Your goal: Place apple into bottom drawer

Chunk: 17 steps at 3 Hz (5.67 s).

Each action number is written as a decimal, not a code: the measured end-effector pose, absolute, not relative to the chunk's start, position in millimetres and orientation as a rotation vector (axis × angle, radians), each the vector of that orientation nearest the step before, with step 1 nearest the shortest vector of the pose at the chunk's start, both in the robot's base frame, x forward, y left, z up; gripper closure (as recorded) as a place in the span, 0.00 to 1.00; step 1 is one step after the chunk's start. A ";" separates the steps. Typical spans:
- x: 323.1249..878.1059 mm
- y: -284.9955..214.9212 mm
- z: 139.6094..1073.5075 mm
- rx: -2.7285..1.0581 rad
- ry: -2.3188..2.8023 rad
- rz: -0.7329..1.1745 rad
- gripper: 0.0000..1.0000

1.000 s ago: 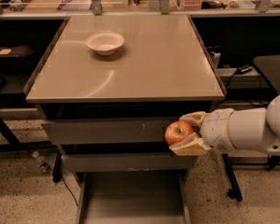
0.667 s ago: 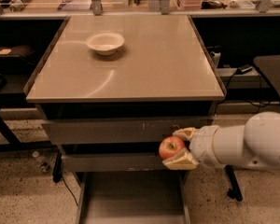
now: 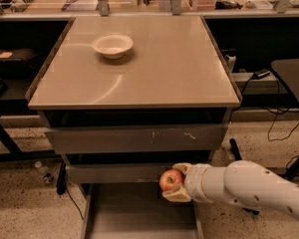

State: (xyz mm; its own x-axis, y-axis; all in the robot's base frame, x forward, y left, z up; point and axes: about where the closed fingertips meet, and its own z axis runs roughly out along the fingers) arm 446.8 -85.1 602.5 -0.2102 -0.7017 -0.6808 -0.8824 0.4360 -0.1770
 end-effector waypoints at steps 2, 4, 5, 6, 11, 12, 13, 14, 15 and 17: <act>456.5 -103.3 504.1 -1.220 2.097 0.412 1.00; 458.9 -112.9 480.8 -1.124 2.119 0.513 1.00; 462.8 -108.4 452.8 -1.114 2.136 0.538 1.00; 479.5 -102.2 407.7 -1.124 2.100 0.557 1.00; 525.7 -86.9 228.9 -1.210 2.007 0.534 1.00; 528.5 -81.5 208.1 -1.217 2.073 0.537 1.00; 528.1 -79.7 206.2 -1.222 2.077 0.539 1.00; 521.0 -70.1 203.0 -1.240 2.071 0.575 1.00; 514.6 -51.2 182.3 -1.227 2.078 0.655 1.00; 520.1 -26.9 156.6 -1.200 2.044 0.690 1.00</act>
Offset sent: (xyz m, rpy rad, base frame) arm 0.0130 -0.0395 -0.1520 0.0911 0.1870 -0.1468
